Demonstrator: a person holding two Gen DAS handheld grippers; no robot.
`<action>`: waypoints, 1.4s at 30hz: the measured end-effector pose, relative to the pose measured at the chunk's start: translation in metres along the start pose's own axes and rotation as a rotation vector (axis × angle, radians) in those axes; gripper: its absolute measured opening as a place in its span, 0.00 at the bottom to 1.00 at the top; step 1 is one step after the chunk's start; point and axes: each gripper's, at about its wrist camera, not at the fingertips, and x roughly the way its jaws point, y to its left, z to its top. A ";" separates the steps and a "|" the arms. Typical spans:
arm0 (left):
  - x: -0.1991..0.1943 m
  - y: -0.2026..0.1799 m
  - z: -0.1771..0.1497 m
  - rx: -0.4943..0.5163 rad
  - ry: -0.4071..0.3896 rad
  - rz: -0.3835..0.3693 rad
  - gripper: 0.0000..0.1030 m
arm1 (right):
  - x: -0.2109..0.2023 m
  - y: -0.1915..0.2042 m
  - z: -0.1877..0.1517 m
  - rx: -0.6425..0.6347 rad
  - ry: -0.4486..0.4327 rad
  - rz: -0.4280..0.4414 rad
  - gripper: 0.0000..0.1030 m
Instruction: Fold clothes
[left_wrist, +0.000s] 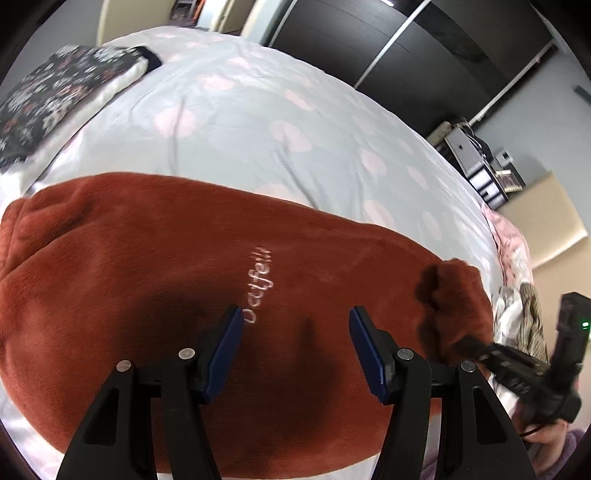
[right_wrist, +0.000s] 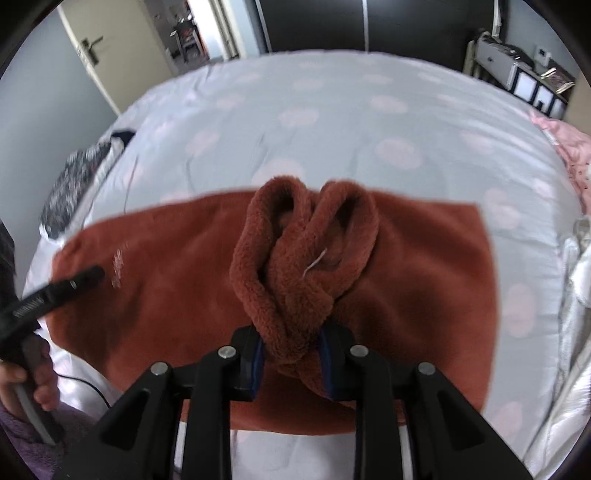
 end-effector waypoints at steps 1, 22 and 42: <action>0.002 -0.002 0.000 0.007 0.002 -0.002 0.59 | 0.007 0.004 -0.003 -0.014 0.015 -0.001 0.27; 0.007 -0.009 0.000 0.011 0.013 0.026 0.59 | -0.034 -0.071 -0.007 0.239 -0.091 0.201 0.29; 0.026 -0.005 0.011 0.012 0.038 -0.013 0.59 | 0.029 0.014 0.026 0.042 -0.022 0.242 0.09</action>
